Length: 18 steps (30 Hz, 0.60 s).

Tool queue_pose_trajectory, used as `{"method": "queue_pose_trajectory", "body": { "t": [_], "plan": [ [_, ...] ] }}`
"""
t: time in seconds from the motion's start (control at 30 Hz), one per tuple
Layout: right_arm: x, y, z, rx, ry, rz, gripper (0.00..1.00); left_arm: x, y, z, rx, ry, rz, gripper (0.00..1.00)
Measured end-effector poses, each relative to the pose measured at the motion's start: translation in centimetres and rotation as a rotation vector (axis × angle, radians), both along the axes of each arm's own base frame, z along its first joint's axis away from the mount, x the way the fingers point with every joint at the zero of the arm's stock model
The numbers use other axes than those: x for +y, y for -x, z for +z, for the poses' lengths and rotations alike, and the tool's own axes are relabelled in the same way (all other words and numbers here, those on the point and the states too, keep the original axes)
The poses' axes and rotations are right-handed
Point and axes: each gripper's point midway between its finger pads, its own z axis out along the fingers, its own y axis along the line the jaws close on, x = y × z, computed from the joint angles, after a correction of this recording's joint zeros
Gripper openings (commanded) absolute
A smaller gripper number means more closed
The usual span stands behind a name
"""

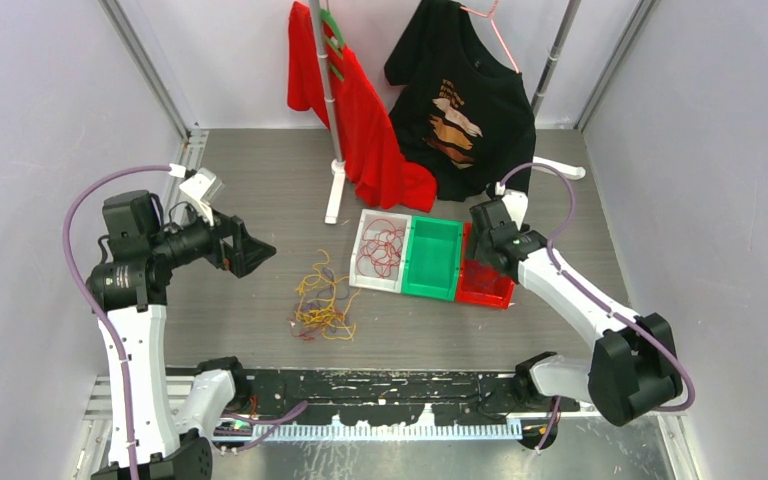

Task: Untangle the cables
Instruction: Place the cable in the bin.

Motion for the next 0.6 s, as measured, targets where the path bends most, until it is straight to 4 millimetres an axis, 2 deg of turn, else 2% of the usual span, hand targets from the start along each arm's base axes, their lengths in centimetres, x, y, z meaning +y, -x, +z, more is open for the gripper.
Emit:
{"method": "queue_pose_trajectory", "body": {
  "t": [0.03,0.33,0.5,0.6],
  "plan": [
    [0.2,0.1,0.1,0.0,-0.011,0.008,1.0,0.0,0.0,0.0,0.0,0.001,-0.001,0.98],
    [1.3,0.7,3.0,-0.053,-0.096,0.065,1.0,-0.1,-0.1,0.4,-0.004,0.007,-0.01,0.98],
    [1.6,-0.1,5.4,-0.071,-0.107,0.086,0.87,-0.2,0.0,0.5,-0.006,0.008,-0.013,0.98],
    [1.0,-0.7,6.9,-0.096,-0.102,0.068,0.77,-0.2,0.0,0.5,-0.006,0.008,-0.013,0.98]
  ]
}}
